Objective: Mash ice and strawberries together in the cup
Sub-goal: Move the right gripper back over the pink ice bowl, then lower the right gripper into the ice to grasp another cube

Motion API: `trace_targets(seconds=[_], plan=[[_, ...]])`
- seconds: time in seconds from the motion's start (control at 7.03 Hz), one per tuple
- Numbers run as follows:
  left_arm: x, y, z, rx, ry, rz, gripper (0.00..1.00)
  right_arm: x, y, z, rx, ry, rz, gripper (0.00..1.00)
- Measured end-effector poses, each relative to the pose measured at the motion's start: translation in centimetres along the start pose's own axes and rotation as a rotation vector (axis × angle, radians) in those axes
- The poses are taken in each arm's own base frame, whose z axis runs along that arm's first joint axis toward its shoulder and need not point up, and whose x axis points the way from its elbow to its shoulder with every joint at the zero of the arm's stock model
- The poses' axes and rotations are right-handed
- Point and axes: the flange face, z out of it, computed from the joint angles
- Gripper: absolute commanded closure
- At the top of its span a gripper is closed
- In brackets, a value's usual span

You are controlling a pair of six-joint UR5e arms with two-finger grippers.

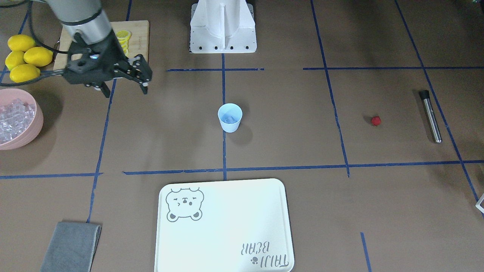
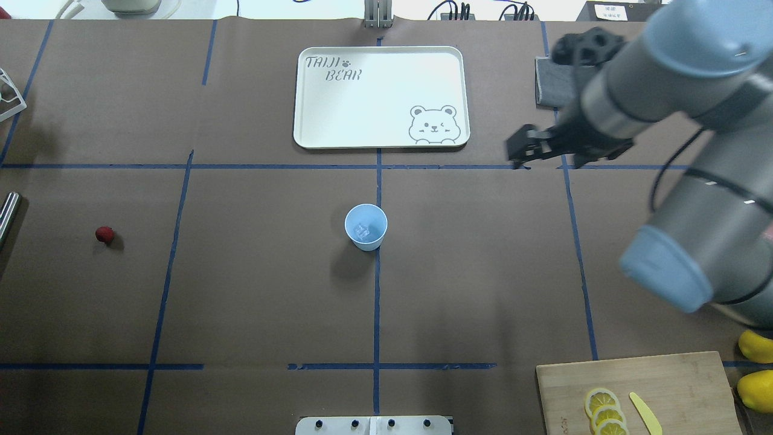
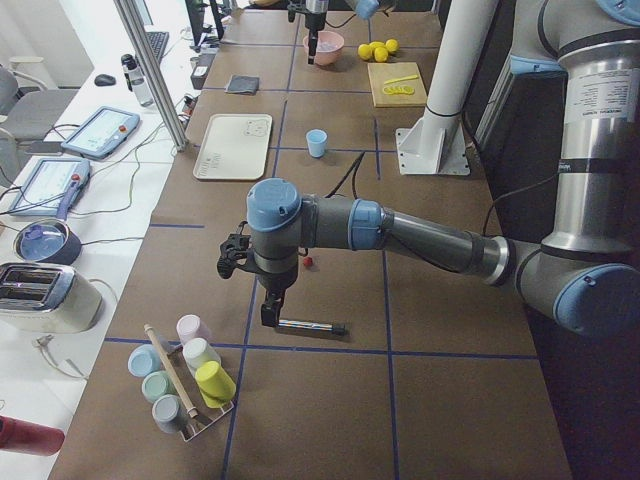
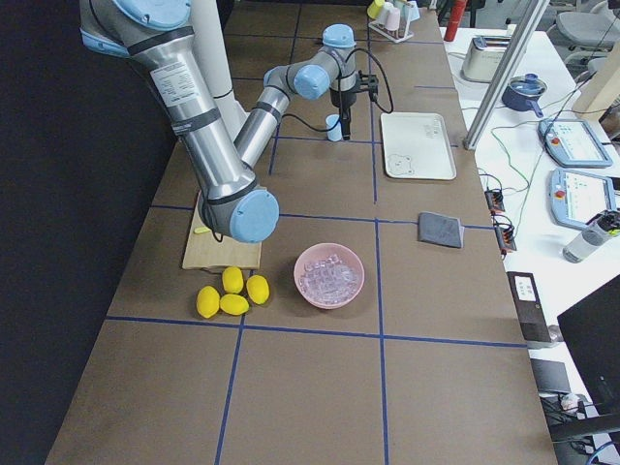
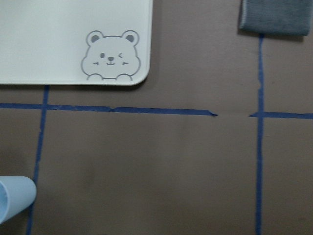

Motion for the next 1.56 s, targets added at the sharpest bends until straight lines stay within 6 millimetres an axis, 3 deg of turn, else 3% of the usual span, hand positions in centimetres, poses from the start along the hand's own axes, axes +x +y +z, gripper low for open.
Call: trace_targets(seconds=[0.28, 0.43, 0.57, 0.85, 1.0, 1.28, 1.56], plan=[[0.2, 0.0, -0.2, 0.004, -0.001, 0.003, 0.00, 12.5, -1.0, -1.7, -0.027, 0.054, -0.083, 0.00], [0.3, 0.0, -0.3, 0.006, -0.001, 0.005, 0.00, 17.3, -0.9, -2.0, -0.047, 0.072, -0.113, 0.00], [0.3, 0.0, -0.3, 0.007, -0.001, 0.006, 0.00, 21.1, -0.5, -1.6, -0.069, 0.077, -0.132, 0.00], [0.3, 0.0, -0.3, 0.006, -0.001, 0.006, 0.00, 27.8, 1.1, 1.0, -0.074, 0.042, -0.132, 0.00], [0.3, 0.0, -0.3, 0.006, -0.001, 0.006, 0.00, 30.7, 1.5, 2.6, -0.065, 0.023, -0.131, 0.00], [0.1, 0.0, -0.1, 0.003, 0.000, 0.003, 0.00, 34.6, 1.5, 5.6, -0.067, 0.013, -0.135, 0.01], [0.1, 0.0, 0.0, 0.003, 0.000, 0.003, 0.00, 36.8, 1.1, 8.3, -0.070, 0.014, -0.156, 0.01]])
